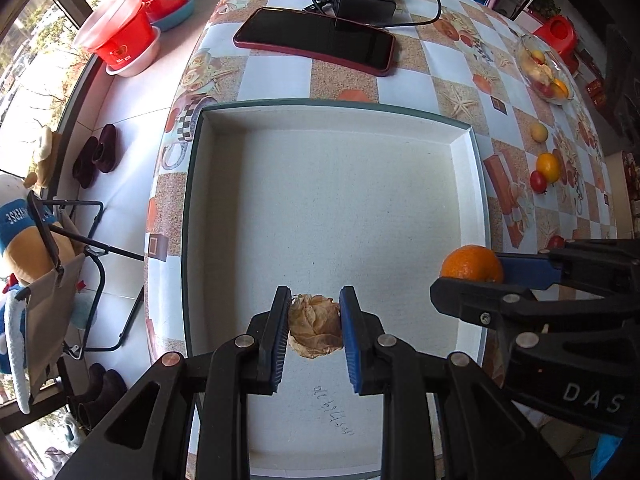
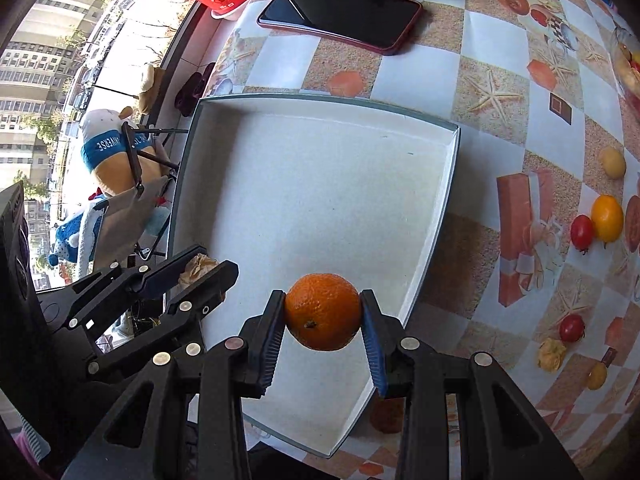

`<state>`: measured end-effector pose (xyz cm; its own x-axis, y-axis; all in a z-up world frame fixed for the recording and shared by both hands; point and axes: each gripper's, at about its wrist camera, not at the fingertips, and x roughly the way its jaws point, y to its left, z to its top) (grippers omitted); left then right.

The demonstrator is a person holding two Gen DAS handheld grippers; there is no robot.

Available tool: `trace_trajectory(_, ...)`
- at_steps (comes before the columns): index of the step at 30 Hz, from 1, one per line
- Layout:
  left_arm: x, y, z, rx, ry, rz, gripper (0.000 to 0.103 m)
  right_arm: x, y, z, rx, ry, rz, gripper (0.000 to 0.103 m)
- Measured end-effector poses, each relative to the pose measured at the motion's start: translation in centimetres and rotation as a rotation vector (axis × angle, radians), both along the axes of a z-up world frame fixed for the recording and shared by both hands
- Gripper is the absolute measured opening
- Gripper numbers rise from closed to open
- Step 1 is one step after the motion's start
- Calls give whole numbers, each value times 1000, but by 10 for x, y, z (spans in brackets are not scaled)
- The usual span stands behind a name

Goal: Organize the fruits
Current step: 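Open the left tool over the tray while the right tool releases the orange inside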

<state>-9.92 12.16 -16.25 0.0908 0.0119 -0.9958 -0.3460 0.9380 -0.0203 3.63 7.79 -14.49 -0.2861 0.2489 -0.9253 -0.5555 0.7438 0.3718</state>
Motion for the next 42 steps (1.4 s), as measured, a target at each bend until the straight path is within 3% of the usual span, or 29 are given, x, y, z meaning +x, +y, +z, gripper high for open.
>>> trace_trajectory(7, -11, -5, -17, -25, 39, 1, 28, -14, 9, -21, -60, 19, 38, 39)
trace_trajectory(9, -13, -10, -19, -15, 45, -16, 32, -16, 9, -25, -74, 23, 47, 39)
trace_trajectory(11, -16, -14, -19, -6, 46, -25, 57, -18, 9, -27, -81, 31, 53, 39)
trace_trajectory(13, -19, -16, -15, 17, 32, -26, 75, -20, 8, -29, -82, 43, 56, 39)
trace_trajectory(14, -20, -17, -13, 25, 23, -27, 78, -20, 8, -28, -81, 44, 55, 49)
trace_trajectory(17, -22, -20, -8, 47, 28, -33, 79, -20, 7, -22, -80, 20, 54, 69)
trace_trajectory(20, -24, -22, -5, 49, 36, -31, 80, -19, 6, -13, -60, 16, 56, 70)
trace_trajectory(21, -25, -22, -4, 44, 39, -30, 80, -19, 6, -10, -56, 9, 57, 75)
trace_trajectory(22, -26, -20, -4, 32, 35, -19, 81, -19, 5, -6, -54, -2, 58, 90)
trace_trajectory(23, -27, -19, -5, 26, 36, -11, 81, -18, 4, -3, -64, -25, 60, 97)
trace_trajectory(31, -24, -29, 5, 57, 34, -30, 81, -8, -20, 16, -61, -92, 24, 103)
trace_trajectory(42, -11, -70, 19, 68, 35, -122, 81, 13, -87, 24, -91, -80, -90, 103)
